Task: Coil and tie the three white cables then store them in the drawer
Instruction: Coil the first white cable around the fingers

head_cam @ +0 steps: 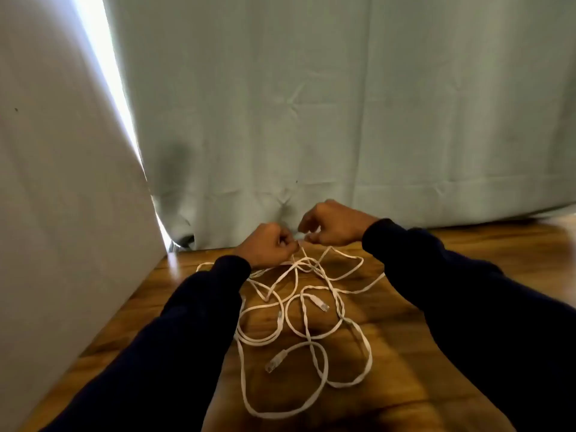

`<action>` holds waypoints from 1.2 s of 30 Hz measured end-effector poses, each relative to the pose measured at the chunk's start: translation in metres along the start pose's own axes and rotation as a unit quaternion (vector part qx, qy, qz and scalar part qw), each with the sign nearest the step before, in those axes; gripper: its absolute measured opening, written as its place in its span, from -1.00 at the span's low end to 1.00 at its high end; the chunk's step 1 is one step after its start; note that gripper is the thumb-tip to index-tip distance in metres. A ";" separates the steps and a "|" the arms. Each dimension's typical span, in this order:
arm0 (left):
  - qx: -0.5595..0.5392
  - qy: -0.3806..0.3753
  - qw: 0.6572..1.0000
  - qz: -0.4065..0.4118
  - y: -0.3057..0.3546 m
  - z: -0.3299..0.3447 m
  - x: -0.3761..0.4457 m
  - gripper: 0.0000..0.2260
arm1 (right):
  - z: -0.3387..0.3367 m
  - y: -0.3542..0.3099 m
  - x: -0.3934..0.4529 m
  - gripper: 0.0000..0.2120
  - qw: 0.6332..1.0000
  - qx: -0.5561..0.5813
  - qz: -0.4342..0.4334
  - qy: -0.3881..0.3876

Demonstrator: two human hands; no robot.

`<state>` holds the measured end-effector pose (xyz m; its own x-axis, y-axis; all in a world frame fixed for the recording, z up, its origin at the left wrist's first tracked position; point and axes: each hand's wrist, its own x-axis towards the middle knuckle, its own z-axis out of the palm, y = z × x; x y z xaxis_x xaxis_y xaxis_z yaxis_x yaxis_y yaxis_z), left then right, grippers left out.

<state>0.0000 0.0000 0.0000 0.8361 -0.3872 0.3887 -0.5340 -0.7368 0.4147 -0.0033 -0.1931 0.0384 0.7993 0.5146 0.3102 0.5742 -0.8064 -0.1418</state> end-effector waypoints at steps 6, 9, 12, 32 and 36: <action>-0.028 -0.106 0.993 -0.033 -0.011 0.017 -0.008 -0.93 | 0.036 0.001 -0.006 -0.81 0.995 -0.014 0.023 -0.096; -0.048 -0.087 0.994 -0.048 -0.012 0.018 -0.007 -0.91 | 0.036 0.006 -0.005 -0.93 0.998 -0.014 0.008 -0.052; -0.124 -0.078 0.987 -0.066 -0.010 0.016 -0.006 -0.84 | 0.030 0.008 -0.005 -0.91 1.000 0.015 0.006 -0.012; -0.446 -0.041 0.893 -0.033 0.011 -0.052 -0.004 -0.70 | -0.042 0.000 0.006 -0.86 0.900 0.286 0.012 0.327; -0.383 -0.002 0.924 0.003 0.008 -0.052 -0.003 -0.70 | -0.054 -0.006 0.011 -0.83 0.880 0.301 0.013 0.367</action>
<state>-0.0135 0.0242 0.0451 0.8321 -0.3928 0.3916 -0.4705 -0.1258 0.8734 -0.0074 -0.1982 0.0937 0.6108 -0.0056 0.7918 0.7243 -0.4001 -0.5615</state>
